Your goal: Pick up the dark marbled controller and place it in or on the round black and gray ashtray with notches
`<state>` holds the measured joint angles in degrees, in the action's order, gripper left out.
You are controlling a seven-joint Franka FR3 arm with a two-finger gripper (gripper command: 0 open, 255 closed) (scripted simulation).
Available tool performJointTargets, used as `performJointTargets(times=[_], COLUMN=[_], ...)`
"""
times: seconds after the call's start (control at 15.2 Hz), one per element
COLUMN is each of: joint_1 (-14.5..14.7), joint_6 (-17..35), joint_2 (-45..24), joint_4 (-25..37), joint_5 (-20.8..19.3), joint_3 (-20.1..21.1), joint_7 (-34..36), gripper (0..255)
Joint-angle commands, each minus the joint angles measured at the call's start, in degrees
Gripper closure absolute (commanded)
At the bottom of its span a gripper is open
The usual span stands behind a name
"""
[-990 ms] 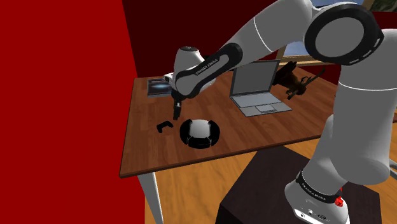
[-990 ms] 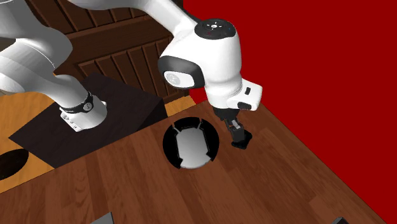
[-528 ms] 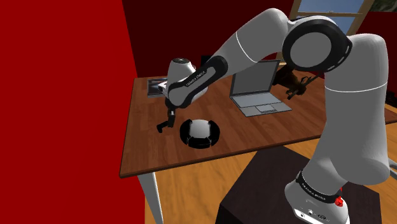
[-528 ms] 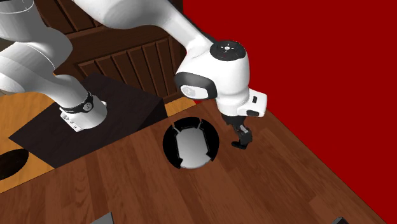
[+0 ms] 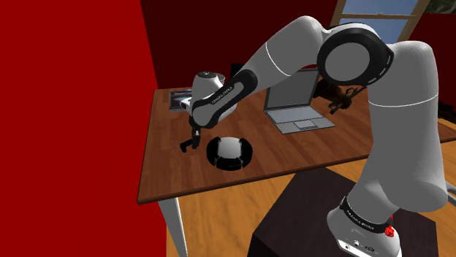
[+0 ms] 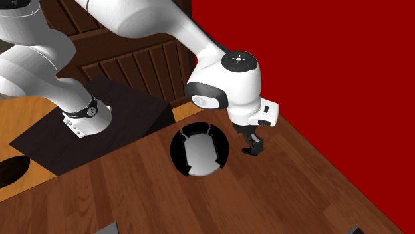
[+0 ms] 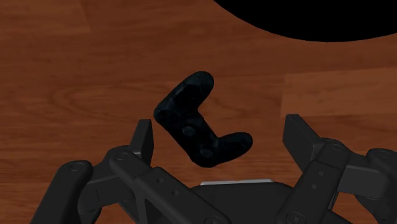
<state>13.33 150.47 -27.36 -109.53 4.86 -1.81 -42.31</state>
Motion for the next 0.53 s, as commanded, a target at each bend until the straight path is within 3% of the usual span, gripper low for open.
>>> performJointTargets(times=[0.0,0.13,0.2,0.46], joint_1=[0.0,0.0,0.0,0.0], joint_6=[0.0,0.0,0.0,0.0], joint_2=[0.0,0.0,0.0,0.0], joint_4=[0.0,0.0,0.0,0.0], joint_5=[0.0,0.0,0.0,0.0], joint_3=[0.0,0.0,0.0,0.0], joint_7=[0.0,0.0,0.0,0.0], gripper=[0,0,255,255])
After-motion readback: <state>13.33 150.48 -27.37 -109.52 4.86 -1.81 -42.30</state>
